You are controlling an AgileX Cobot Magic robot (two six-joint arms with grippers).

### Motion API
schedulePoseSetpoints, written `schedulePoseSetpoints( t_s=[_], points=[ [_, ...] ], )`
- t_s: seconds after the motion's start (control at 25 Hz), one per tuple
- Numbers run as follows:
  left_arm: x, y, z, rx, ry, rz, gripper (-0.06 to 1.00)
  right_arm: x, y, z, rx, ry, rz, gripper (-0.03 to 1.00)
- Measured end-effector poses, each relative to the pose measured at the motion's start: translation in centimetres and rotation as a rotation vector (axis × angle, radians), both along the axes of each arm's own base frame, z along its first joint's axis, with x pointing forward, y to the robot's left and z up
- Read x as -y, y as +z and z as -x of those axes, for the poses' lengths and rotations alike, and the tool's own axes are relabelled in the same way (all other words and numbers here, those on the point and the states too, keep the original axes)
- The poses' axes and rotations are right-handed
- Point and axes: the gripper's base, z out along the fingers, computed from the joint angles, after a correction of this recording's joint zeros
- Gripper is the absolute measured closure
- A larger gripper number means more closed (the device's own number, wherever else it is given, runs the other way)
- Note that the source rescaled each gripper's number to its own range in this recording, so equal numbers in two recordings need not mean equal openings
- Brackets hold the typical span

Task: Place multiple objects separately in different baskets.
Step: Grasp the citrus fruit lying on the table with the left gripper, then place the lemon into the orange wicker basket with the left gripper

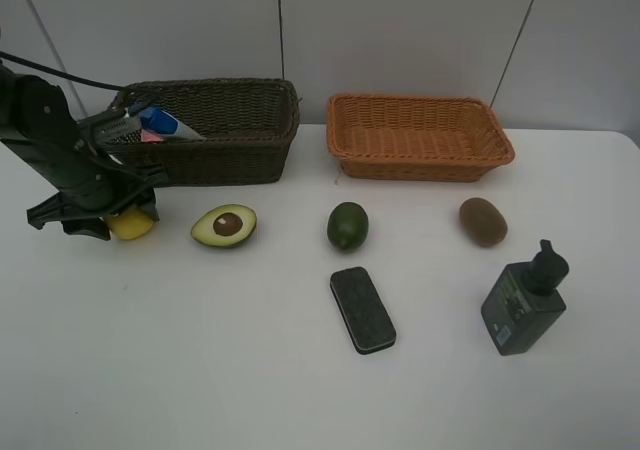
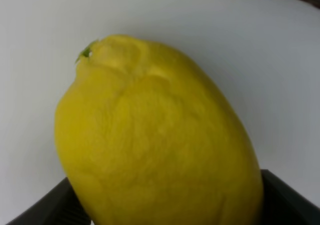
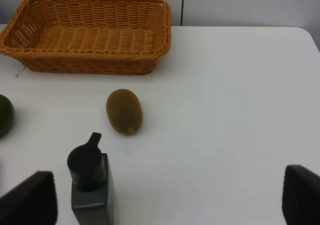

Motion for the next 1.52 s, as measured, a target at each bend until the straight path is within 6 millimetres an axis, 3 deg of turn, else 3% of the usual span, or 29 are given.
schedulePoseSetpoints(
  t_s=[0.16,0.28,0.48,0.64,0.8,1.0,1.16,1.28,1.52],
  points=[
    [-0.2,2.6,1.1,-0.038,-0.048,-0.023,0.25,0.0,0.0,0.0,0.0,0.0,0.0,-0.01],
    [-0.4,6.5,2.5,-0.017,-0.079,-0.026,0.25,0.0,0.0,0.0,0.0,0.0,0.0,-0.01],
    [-0.5,13.5,4.4,0.164,-0.122,-0.009,0.25,0.0,0.0,0.0,0.0,0.0,0.0,-0.01],
    [-0.2,18.1,3.3,0.309,-0.157,0.0,0.25,0.0,0.0,0.0,0.0,0.0,0.0,-0.01],
    [0.5,20.8,0.2,0.4,-0.207,0.009,0.25,0.0,0.0,0.0,0.0,0.0,0.0,-0.01],
    [2.3,21.7,-4.2,0.425,-0.252,0.105,0.25,0.0,0.0,0.0,0.0,0.0,0.0,-0.01],
    [6.2,21.6,-6.7,0.452,-0.372,0.152,0.25,0.0,0.0,0.0,0.0,0.0,0.0,-0.01],
    [10.5,21.4,-8.2,0.485,-0.47,0.178,0.25,0.0,0.0,0.0,0.0,0.0,0.0,-0.01],
    [20.6,17.7,-10.5,0.548,-0.648,0.216,0.25,0.0,0.0,0.0,0.0,0.0,0.0,-0.01]
  ],
)
